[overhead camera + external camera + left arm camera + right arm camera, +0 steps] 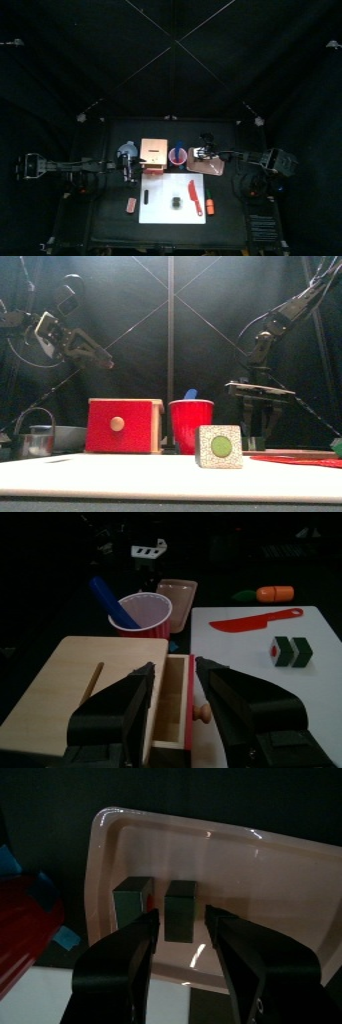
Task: Place sushi on board then cut the sushi with the knife then place the pieces on the plate
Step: Place the 4 sushi pieces on the plate
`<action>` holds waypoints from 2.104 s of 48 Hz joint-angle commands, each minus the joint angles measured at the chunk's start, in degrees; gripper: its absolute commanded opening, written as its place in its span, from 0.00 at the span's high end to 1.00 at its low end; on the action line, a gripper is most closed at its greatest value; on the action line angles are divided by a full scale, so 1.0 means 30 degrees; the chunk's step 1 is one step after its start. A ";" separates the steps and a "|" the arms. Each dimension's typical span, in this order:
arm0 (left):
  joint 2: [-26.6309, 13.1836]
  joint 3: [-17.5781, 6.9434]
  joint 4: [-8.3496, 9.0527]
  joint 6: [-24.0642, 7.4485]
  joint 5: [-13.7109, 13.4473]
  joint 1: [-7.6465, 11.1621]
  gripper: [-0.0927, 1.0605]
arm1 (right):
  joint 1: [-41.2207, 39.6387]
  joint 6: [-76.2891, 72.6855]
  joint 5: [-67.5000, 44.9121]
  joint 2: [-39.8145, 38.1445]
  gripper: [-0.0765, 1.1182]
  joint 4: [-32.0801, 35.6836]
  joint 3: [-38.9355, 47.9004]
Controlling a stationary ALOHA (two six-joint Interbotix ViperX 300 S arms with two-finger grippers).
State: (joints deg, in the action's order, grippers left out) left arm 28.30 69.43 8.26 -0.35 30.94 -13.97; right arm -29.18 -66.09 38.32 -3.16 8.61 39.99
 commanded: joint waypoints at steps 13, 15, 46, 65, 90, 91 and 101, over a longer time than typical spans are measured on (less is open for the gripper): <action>0.0205 -0.0293 -0.0029 0.0000 0.0234 0.0000 0.24 | 0.0645 0.0000 0.1230 -0.2051 0.27 0.0322 -0.0615; 0.0205 -0.0322 -0.0059 0.0029 0.0234 0.0000 0.24 | 0.0937 0.0059 0.1289 -0.2490 0.27 0.0439 -0.0645; -0.0381 -0.1436 -0.2754 0.0059 0.0205 -0.0059 0.24 | 0.9639 1.5264 0.3311 0.1758 0.27 -0.4600 -0.7002; -0.0879 -0.1992 -0.5947 0.0088 0.0234 0.0557 0.24 | 1.0664 1.9922 0.3516 0.4072 0.27 -0.6152 -0.8262; -0.0908 -0.1934 -0.6123 0.0117 0.0234 0.0498 0.24 | 1.0986 2.0156 0.2314 0.4922 0.28 -0.6182 -0.8496; -0.0908 -0.1934 -0.6123 0.0117 0.0234 0.0498 0.24 | 1.1016 2.0156 0.2314 0.4980 0.28 -0.6211 -0.8496; -0.0908 -0.1875 -0.6416 0.0088 0.0234 0.0557 0.24 | 1.1250 2.0156 0.2285 0.5391 0.28 -0.6270 -0.8965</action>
State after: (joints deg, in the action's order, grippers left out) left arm 25.58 64.86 -10.63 -0.09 31.11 -12.39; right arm 4.22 -5.71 45.53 14.06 -9.93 14.85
